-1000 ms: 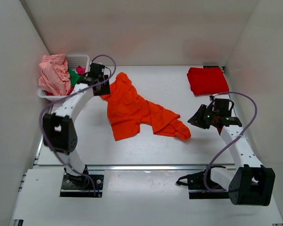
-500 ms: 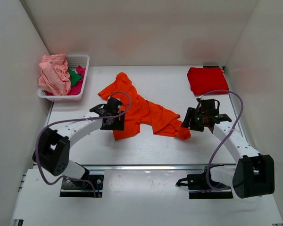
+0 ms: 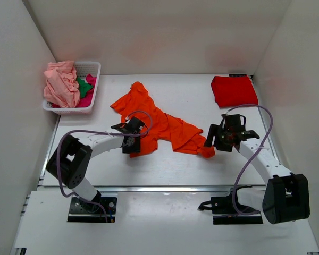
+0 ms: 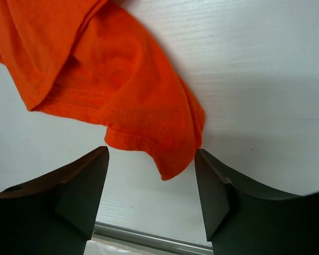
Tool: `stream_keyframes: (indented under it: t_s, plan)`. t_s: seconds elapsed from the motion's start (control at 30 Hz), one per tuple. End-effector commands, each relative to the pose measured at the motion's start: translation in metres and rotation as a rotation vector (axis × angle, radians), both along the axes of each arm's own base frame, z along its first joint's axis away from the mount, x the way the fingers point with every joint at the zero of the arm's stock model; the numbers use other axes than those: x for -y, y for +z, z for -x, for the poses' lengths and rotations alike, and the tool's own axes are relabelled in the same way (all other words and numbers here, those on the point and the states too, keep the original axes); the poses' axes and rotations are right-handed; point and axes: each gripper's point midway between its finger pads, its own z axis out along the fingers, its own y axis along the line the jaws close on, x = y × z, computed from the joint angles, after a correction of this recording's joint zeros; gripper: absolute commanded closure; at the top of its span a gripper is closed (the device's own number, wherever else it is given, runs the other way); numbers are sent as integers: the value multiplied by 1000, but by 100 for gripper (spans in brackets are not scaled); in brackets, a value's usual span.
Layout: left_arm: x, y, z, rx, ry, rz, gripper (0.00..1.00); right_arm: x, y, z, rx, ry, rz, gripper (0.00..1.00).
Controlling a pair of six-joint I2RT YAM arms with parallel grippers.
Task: Fold and stack the t-shirts
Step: Flatten out the tshirt
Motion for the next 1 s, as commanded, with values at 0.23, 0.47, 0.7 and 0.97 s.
stream_keyframes:
  t_s: [0.23,0.47,0.7,0.97]
  plan:
    - [-7,11,-6,62,35,17,100,-74,36,-20,168,201,-47,42]
    - [-28,78,-23,186,84,76,100,-70,14,-32,124,131,-64,46]
    - [-35,239,-69,513,142,268,100,-76,22,-38,138,160,-104,50]
    - [-21,249,-66,509,114,315,100,-98,12,7,123,324,-50,51]
